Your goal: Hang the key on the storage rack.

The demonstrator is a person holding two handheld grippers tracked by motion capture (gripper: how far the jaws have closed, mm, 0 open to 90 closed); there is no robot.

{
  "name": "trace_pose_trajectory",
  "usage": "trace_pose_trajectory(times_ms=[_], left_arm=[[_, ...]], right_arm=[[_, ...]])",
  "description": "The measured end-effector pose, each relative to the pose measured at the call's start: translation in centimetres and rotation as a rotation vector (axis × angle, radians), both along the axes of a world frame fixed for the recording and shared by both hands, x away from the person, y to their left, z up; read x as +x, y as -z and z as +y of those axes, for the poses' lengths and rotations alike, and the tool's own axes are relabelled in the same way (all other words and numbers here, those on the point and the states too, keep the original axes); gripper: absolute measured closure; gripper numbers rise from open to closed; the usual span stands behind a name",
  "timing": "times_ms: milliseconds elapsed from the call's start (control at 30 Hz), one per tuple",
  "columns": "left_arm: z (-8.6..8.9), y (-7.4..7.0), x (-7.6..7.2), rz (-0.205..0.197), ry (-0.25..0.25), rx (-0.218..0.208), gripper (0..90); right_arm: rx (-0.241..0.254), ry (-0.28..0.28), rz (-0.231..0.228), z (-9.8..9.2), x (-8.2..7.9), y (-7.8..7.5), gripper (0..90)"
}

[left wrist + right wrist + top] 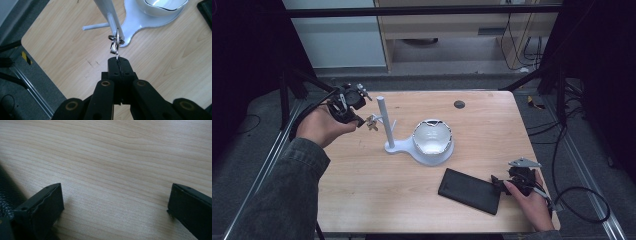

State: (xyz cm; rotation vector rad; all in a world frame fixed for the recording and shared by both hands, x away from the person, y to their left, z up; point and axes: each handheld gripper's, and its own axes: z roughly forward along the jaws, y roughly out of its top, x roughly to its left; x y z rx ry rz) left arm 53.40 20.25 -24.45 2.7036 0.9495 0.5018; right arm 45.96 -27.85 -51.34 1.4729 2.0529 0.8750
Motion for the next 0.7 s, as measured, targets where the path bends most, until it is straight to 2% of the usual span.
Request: trace_pose_trajectory(times_ms=[433, 700], left_arm=[[-0.50, 0.00, 0.38, -0.008, -0.002, -0.007, 90.0], [-0.60, 0.26, 0.82, -0.020, -0.014, 0.004, 90.0]], right_arm=[[-0.001, 0.001, -0.002, 0.01, 0.00, 0.00, 0.4], [-0.002, 0.001, -0.002, 0.02, -0.01, 0.00, 0.4]])
